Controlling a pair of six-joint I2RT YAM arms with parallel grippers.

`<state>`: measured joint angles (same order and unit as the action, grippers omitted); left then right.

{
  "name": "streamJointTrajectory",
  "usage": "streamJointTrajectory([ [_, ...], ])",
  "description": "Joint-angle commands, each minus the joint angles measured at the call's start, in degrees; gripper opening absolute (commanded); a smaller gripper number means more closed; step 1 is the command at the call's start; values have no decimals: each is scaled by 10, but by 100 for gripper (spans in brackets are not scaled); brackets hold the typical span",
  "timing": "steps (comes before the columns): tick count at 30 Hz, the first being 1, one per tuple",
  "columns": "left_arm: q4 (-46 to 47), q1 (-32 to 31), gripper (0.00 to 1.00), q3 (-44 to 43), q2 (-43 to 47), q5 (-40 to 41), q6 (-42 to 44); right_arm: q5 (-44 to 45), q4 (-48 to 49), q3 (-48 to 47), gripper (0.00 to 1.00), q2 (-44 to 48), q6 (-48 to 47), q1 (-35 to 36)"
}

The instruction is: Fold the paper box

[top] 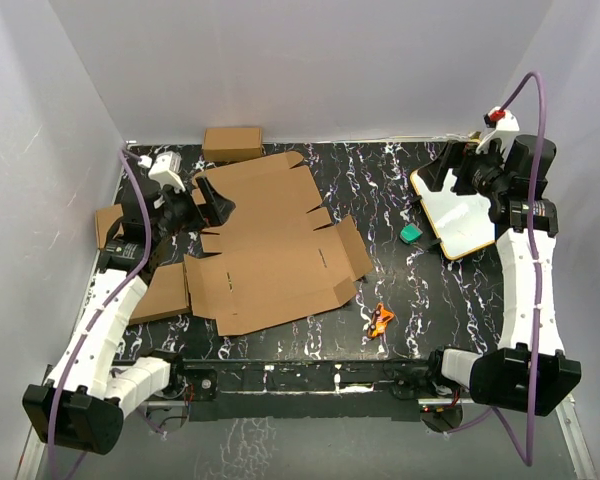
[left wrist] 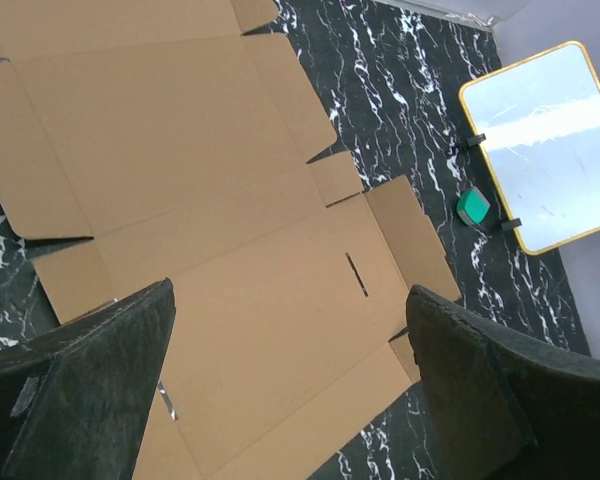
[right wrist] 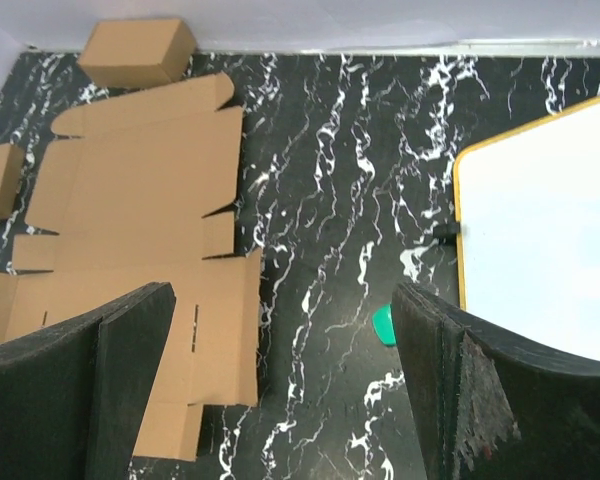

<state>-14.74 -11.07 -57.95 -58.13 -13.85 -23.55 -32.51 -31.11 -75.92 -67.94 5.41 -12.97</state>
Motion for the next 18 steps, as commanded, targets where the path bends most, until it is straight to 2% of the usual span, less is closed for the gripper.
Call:
streamJointTrajectory([
  [1, 35, 22, 97, 34, 35, -67, -35, 17, 29, 26, 99, 21, -19, -9],
  [4, 50, 30, 97, 60, 43, -100, -44, 10, 37, 57, 99, 38, -59, -12],
  [8, 88, 37, 97, 92, 42, -139, -69, -62, 13, 93, 99, 62, -157, -15],
  [14, 152, 41, 97, 136, 35, -196, -116, -94, 1, 120, 99, 82, -195, -17],
  [18, 159, 42, 97, 157, 33, -202, -113, -183, -29, 140, 99, 93, -272, -18],
])
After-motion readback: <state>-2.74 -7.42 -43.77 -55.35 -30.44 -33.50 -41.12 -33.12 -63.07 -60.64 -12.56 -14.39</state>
